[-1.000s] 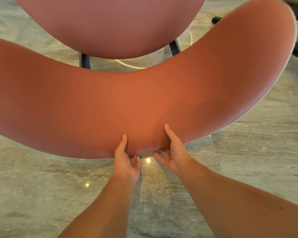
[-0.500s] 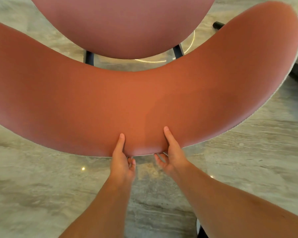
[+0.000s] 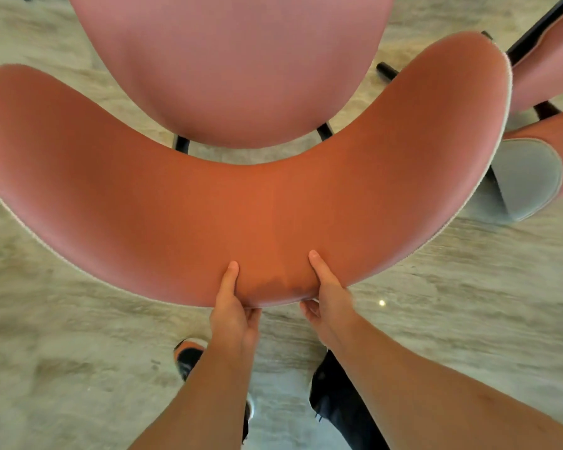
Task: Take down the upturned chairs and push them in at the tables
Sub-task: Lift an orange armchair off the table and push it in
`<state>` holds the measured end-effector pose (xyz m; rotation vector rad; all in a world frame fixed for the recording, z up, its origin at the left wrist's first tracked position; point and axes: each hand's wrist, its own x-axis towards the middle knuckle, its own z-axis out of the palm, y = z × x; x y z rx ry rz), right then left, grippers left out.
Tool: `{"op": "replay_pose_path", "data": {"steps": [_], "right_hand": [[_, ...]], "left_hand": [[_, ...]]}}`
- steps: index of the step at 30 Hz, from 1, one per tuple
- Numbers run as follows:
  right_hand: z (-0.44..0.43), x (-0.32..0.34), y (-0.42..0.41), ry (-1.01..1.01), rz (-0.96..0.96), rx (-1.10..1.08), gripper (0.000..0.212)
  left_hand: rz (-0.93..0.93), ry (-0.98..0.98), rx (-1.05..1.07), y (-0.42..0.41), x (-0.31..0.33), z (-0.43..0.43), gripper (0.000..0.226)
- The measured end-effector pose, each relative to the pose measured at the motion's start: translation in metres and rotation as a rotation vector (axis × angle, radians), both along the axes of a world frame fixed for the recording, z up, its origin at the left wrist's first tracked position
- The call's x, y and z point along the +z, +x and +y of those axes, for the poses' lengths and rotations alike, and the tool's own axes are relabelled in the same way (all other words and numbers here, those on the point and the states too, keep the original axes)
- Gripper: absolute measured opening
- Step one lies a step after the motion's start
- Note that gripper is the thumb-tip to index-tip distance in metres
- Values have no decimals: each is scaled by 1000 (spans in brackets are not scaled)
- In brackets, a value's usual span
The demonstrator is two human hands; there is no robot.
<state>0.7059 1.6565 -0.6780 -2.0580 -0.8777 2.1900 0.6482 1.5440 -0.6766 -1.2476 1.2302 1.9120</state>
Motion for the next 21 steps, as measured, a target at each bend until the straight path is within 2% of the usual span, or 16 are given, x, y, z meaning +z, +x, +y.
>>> {"op": "replay_pose_path", "data": {"steps": [2, 7, 10, 15, 21], "right_hand": [[-1, 35, 3, 49, -64, -17, 59], [-8, 117, -1, 169, -100, -60, 68], [-13, 160, -8, 209, -95, -23, 60], [-6, 228, -32, 287, -47, 28, 46], [14, 280, -77, 297, -51, 138, 42]], "left_hand": [[-28, -56, -24, 4, 37, 1, 31], [-26, -177, -45, 0, 120, -5, 41], [-23, -246, 6, -13, 163, -7, 41], [26, -281, -36, -48, 230, -4, 37], [24, -308, -197, -104, 281, -2, 38]]}}
